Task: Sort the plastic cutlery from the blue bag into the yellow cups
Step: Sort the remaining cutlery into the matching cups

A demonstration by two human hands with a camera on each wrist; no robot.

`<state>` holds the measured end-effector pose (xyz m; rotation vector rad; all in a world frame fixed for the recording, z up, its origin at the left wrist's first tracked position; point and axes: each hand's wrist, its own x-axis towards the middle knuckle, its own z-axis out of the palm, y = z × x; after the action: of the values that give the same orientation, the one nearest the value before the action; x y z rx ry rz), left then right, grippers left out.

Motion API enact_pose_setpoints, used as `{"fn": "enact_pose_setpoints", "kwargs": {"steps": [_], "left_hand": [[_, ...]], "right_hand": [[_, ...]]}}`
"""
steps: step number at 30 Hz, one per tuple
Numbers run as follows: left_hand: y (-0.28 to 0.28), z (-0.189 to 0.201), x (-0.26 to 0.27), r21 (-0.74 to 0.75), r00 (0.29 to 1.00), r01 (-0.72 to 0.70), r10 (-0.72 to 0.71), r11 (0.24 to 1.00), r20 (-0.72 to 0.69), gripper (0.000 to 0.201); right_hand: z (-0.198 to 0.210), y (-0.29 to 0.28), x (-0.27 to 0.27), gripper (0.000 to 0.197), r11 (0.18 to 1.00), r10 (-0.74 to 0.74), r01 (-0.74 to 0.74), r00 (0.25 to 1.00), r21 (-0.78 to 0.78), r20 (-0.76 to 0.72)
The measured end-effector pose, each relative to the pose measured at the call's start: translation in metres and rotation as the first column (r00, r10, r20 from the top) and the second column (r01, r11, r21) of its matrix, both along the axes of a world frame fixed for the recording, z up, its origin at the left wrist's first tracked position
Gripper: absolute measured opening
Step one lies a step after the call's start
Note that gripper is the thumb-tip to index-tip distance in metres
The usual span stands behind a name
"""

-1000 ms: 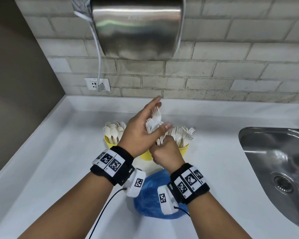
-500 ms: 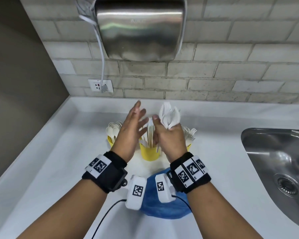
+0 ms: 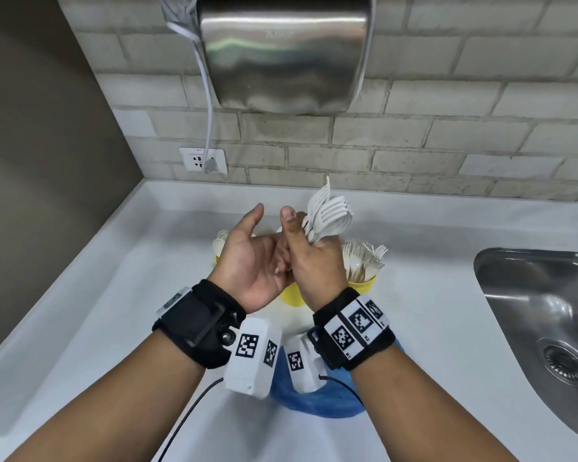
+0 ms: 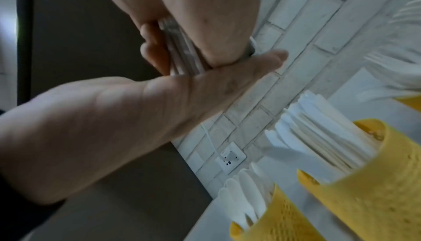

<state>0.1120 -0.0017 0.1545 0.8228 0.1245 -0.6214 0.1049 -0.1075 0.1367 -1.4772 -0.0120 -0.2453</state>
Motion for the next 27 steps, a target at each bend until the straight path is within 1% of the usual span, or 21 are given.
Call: {"fn": "enact_pose_setpoints", "kwargs": {"steps": [2, 3, 4, 5, 6, 7, 8, 9, 11, 12, 14, 15, 16, 18, 19, 20, 21, 23, 25, 27], "left_hand": [[0.001, 0.000, -0.001, 0.090, 0.989, 0.064, -0.075, 0.994, 0.130, 0.083], [0.002, -0.001, -0.001, 0.156, 0.971, 0.058, -0.092, 0.986, 0.219, 0.090], [0.002, -0.002, 0.001, 0.211, 0.947, 0.013, -0.080, 0.977, 0.310, 0.088], [0.003, 0.001, 0.002, 0.236, 0.916, -0.031, -0.067, 0.971, 0.396, 0.076], [0.003, 0.005, 0.003, 0.234, 0.894, -0.062, -0.050, 0.970, 0.445, 0.064], [0.003, 0.011, 0.004, 0.222, 0.886, -0.080, -0.033, 0.972, 0.463, 0.053], [0.002, 0.016, 0.005, 0.239, 0.876, -0.094, -0.034, 0.967, 0.482, 0.047], [0.002, 0.021, 0.007, 0.310, 0.862, -0.111, -0.064, 0.944, 0.503, 0.043], [0.000, 0.026, 0.009, 0.496, 0.826, -0.159, -0.161, 0.854, 0.541, 0.030], [-0.001, 0.026, 0.010, 0.555, 0.804, -0.194, -0.193, 0.809, 0.562, 0.021], [-0.001, 0.027, 0.009, 0.610, 0.755, -0.266, -0.232, 0.747, 0.614, 0.013], [0.000, 0.027, 0.009, 0.614, 0.739, -0.268, -0.251, 0.742, 0.625, 0.014], [0.001, 0.026, 0.008, 0.603, 0.733, -0.241, -0.264, 0.760, 0.626, 0.020], [0.006, 0.024, 0.010, 0.581, 0.748, -0.138, -0.300, 0.802, 0.592, 0.042], [0.008, 0.022, 0.010, 0.587, 0.758, -0.097, -0.323, 0.804, 0.567, 0.049], [0.010, 0.021, 0.010, 0.600, 0.760, -0.088, -0.335, 0.795, 0.556, 0.048], [0.011, 0.020, 0.011, 0.613, 0.758, -0.108, -0.334, 0.783, 0.560, 0.041], [0.013, 0.020, 0.012, 0.622, 0.760, -0.154, -0.310, 0.768, 0.571, 0.027], [0.016, 0.023, 0.012, 0.613, 0.774, -0.154, -0.290, 0.775, 0.562, 0.029], [0.019, 0.026, 0.012, 0.619, 0.777, -0.152, -0.293, 0.771, 0.557, 0.041]], "right_hand": [[0.003, -0.002, 0.003, 0.045, 0.998, 0.002, 0.001, 0.999, 0.067, -0.035], [0.005, -0.005, 0.004, 0.041, 0.994, 0.024, -0.019, 0.999, 0.103, -0.042], [0.005, -0.009, 0.005, 0.036, 0.992, 0.062, -0.057, 0.997, 0.115, -0.039], [0.007, -0.012, 0.004, 0.029, 0.990, 0.116, -0.111, 0.992, 0.092, -0.042], [0.006, -0.014, 0.002, 0.022, 0.984, 0.176, -0.173, 0.982, 0.050, -0.062], [0.005, -0.014, 0.000, 0.018, 0.972, 0.235, -0.236, 0.967, 0.000, -0.103], [0.003, -0.013, -0.002, 0.015, 0.955, 0.284, -0.294, 0.947, -0.043, -0.151], [0.002, -0.011, -0.004, 0.014, 0.936, 0.328, -0.345, 0.925, -0.064, -0.194], [0.000, -0.007, -0.005, 0.019, 0.911, 0.396, -0.411, 0.885, -0.014, -0.244], [0.000, -0.006, -0.005, 0.021, 0.905, 0.417, -0.424, 0.873, 0.029, -0.252], [0.001, -0.003, -0.003, 0.021, 0.901, 0.429, -0.431, 0.870, 0.048, -0.244], [0.001, -0.003, -0.002, 0.020, 0.909, 0.412, -0.416, 0.881, 0.034, -0.233], [0.003, -0.003, -0.002, 0.018, 0.918, 0.391, -0.396, 0.894, 0.021, -0.218], [0.007, -0.003, -0.002, 0.012, 0.931, 0.361, -0.363, 0.910, 0.028, -0.204], [0.008, -0.003, -0.003, 0.010, 0.934, 0.352, -0.356, 0.914, 0.018, -0.204], [0.009, -0.003, -0.003, 0.007, 0.934, 0.350, -0.358, 0.914, -0.005, -0.206], [0.010, -0.002, -0.003, 0.006, 0.928, 0.357, -0.371, 0.908, -0.023, -0.218], [0.007, -0.002, -0.002, 0.012, 0.908, 0.406, -0.418, 0.883, -0.003, -0.236], [0.006, -0.003, -0.002, 0.017, 0.875, 0.470, -0.484, 0.851, -0.003, -0.235], [0.006, -0.001, -0.003, 0.024, 0.844, 0.513, -0.536, 0.823, -0.032, -0.245]]}}
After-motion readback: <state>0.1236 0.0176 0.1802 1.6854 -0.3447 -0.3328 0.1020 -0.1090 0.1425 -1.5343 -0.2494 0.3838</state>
